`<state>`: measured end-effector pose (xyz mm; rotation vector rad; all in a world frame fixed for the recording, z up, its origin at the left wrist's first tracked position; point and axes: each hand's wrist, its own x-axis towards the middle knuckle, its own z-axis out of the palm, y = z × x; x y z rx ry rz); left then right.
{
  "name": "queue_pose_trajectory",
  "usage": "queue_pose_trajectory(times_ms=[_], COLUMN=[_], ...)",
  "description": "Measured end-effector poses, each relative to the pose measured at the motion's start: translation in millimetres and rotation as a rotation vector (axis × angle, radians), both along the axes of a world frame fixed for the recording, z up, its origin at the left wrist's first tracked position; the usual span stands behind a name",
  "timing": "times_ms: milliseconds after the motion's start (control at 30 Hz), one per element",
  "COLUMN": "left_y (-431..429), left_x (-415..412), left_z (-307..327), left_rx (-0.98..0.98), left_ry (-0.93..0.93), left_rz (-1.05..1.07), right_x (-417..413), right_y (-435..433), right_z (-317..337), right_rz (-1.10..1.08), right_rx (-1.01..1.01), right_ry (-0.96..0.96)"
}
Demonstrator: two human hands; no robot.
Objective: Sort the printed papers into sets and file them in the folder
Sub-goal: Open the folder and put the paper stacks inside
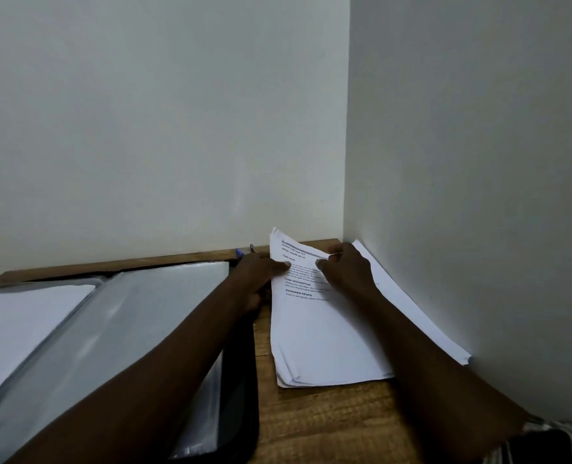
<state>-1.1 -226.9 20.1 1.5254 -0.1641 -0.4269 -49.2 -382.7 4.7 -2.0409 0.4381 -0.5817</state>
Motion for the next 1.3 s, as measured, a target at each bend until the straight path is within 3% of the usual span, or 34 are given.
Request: queue_pose_trajectory(times_ms=[133,300,400,567,633,767,867,967,1100,1300], left_y=[-4,17,35,54,57,56,47,39,37,46], left_x=[-5,3,4,-2,-9,-26,-32,-30,-18,-6], left_z=[6,26,40,57,64,79,85,76,45,2], left_rx=[0.003,-0.151,-0.249,-0.38,-0.342,-0.231,-0.18,-0.143,-0.12,0.12], left_ry=[-0.137,-0.199,-0.206,-0.27,-0.305,-0.436,-0.6,-0.653,-0.592,-0.449], left_rz=[0.041,0.113,0.101,0.022,-0.034,-0.148,-0.097,-0.033,0.029,-0.037], right_x=[0,0,-10,-39,-42,-39,-42,-42,-33,-25], right_y=[0,-13,-13,-17,-14,-6,-6,-5,-5,-12], right_z=[1,13,22,37,46,68,78,73,51,43], right_rz=[-0.014,-0.159,-0.144,0.409,0.384,0.193,0.205,0.258,0.246,0.139], right_rx=[0.043,-0.03,0.093,0.553,0.557,0.377,0.394,0.433,0.384,0.335], right_ry=[-0.048,-0.166,-0.171,-0.113,-0.218,-0.557,-0.725,-0.691,-0.5,-0.413])
